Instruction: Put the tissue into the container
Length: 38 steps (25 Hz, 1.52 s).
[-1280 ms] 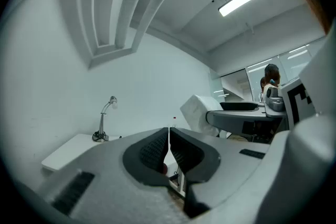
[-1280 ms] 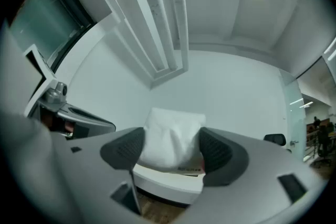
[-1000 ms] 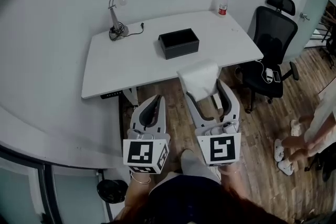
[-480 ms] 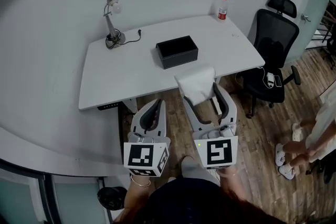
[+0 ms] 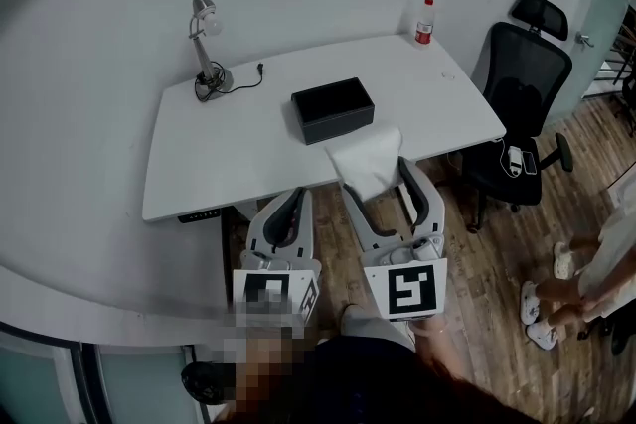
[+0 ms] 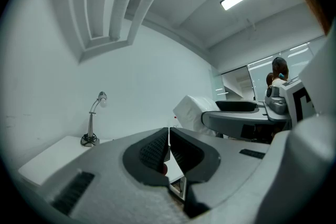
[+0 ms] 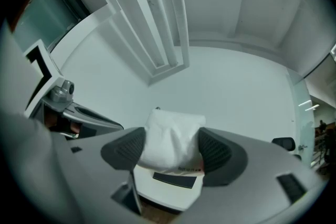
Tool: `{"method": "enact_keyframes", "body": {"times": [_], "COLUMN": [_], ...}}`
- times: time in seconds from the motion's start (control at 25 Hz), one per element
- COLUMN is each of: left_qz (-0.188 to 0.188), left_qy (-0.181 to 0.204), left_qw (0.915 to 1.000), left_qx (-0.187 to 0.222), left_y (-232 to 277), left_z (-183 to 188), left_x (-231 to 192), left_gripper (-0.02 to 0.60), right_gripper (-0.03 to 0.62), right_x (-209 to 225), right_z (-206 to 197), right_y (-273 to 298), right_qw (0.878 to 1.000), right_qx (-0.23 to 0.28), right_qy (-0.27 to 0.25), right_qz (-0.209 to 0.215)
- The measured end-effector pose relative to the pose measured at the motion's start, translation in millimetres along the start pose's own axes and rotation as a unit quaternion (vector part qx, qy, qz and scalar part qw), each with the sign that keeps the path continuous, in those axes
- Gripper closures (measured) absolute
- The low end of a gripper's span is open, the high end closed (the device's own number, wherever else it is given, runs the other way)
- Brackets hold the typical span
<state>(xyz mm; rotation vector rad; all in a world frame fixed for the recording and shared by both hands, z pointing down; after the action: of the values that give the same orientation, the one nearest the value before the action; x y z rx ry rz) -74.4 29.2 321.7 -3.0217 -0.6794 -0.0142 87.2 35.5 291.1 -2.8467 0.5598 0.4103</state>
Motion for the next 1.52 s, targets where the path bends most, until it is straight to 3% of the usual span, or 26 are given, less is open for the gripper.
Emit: {"method": "enact_keyframes", "body": {"times": [0.84, 1.52], "left_qz": [0.044, 0.04], "left_qy": [-0.006, -0.016], "left_qw": [0.9989, 0.999], "left_qx": [-0.014, -0.013], "left_y": [54, 116], "left_z": [-9, -16], "left_x": [-5, -60], "left_gripper": [0.552, 0.552], "right_gripper": [0.255, 0.256], "right_x": [42, 49], "right_z": [-28, -49], "right_y": [52, 126], "right_qw": [0.999, 0.999], "right_qx": [0.004, -0.022], "right_qy": [0.004, -0.01], "right_qz": [0.039, 0.035]}}
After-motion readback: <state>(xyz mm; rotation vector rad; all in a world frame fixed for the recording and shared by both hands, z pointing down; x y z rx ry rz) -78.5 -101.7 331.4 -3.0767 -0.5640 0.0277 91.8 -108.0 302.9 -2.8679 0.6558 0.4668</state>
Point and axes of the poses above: the fingertips, and each gripper's own axes: y forward along the fingers, x to its right, z out of its top, the point moved 8 cm from there along -y, backward along the fingers, and after that the axes turned 1 degree about x, right-handed, at the moved point
